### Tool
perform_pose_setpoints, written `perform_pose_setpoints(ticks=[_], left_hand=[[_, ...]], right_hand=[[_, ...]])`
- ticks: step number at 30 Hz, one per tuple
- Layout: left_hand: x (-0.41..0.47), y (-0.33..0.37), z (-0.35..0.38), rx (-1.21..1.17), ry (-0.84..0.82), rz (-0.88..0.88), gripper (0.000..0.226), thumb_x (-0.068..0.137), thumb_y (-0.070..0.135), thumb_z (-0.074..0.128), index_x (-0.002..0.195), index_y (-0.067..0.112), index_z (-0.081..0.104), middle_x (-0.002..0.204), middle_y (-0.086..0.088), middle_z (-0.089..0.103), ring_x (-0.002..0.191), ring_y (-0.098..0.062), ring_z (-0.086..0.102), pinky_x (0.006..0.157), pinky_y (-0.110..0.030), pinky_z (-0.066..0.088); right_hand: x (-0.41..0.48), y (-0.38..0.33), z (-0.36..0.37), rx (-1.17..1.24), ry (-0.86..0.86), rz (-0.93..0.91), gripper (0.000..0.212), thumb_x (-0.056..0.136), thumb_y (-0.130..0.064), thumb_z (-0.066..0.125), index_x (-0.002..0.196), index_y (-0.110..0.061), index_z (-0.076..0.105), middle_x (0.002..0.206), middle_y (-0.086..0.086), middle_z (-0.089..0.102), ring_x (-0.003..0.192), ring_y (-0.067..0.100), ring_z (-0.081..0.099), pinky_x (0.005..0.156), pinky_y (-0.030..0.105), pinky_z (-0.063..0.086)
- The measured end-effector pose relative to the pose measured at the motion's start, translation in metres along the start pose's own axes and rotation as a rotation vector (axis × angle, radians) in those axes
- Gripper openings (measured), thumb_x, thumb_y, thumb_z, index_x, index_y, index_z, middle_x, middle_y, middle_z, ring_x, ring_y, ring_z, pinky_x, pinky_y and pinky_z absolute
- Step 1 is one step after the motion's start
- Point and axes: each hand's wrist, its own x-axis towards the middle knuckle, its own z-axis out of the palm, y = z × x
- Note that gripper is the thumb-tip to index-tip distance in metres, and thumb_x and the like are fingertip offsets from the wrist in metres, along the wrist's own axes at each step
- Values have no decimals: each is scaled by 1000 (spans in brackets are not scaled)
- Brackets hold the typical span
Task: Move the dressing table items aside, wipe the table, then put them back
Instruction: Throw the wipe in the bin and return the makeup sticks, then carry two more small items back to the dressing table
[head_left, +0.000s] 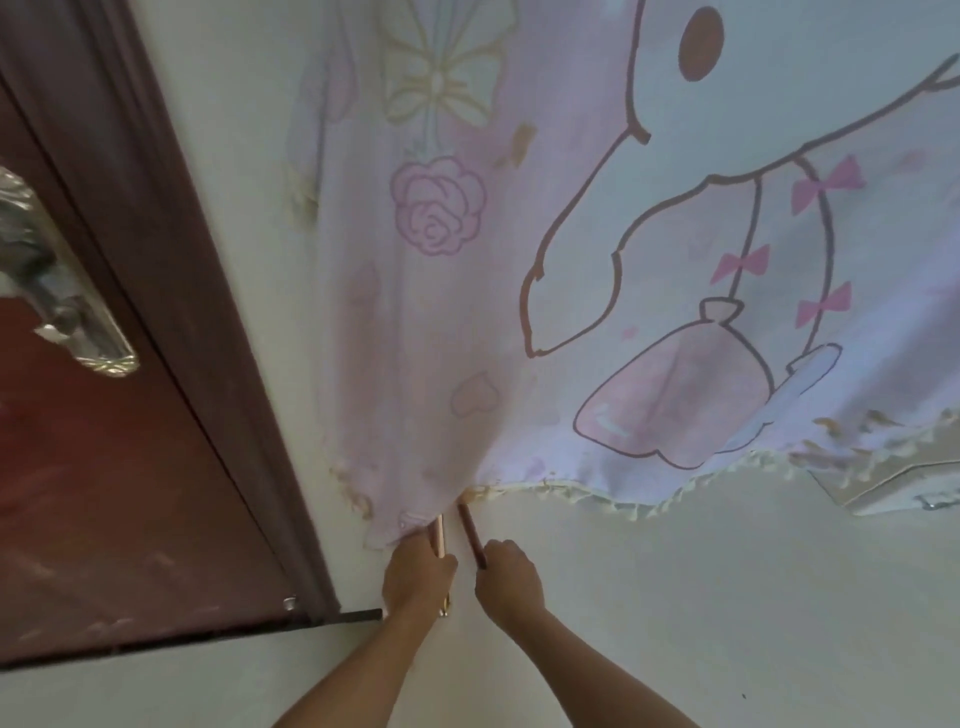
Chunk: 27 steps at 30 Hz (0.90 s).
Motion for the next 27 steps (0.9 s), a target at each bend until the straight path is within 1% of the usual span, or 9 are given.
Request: perform_pose_setpoints(ticks=[3,7,13,15,19,24,27], left_hand=[[6,1,6,-19,16,-7,31,83,23,61,113,14,59,110,-5,65,101,-23,62,80,-29,48],[6,1,11,-44,50,-2,27,84,28,61,106,11,62,105,-6,66,97,-24,62,75,-29,45],[-2,-2,10,5,92,-52,30,88,32,57,105,7,61,108,-8,65,100,-23,60,78,-29,43],[-7,-2,8,44,92,-57,31,90,33,54,106,6,60,110,-9,64,102,-22,59,83,-30,44],[-19,-5,0,80,92,-75,35,92,34,50,118,11,56,123,-6,58,112,-20,54,88,-27,41],[-44,-9,-14,143,137,-73,38,94,38,42,120,12,53,124,-5,56,114,-19,52,89,-27,40],[-62,-15,-26,170,198,-78,37,95,37,40,120,14,52,125,-4,54,116,-19,51,91,-28,41]], right_hand=[[8,-1,2,0,-15,-33,26,92,-9,37,111,-3,55,118,13,52,107,29,55,87,31,43],[13,-3,5,-12,-7,-60,30,94,-17,34,108,-4,58,113,13,56,105,29,56,85,32,44],[13,3,0,-45,-18,-138,27,92,-18,40,106,-2,56,114,13,54,108,27,50,83,31,43],[10,7,-4,-51,-7,-166,27,92,-18,41,109,-2,55,117,12,53,112,27,48,86,31,43],[1,17,-17,-56,25,-229,35,93,-19,41,125,-8,50,127,9,48,123,23,41,98,32,40],[-14,28,-30,-94,103,-330,35,94,-16,38,126,-10,48,128,6,46,125,20,38,96,31,42],[-23,27,-37,-132,186,-445,35,94,-16,37,127,-12,47,127,5,46,124,19,38,95,28,41]])
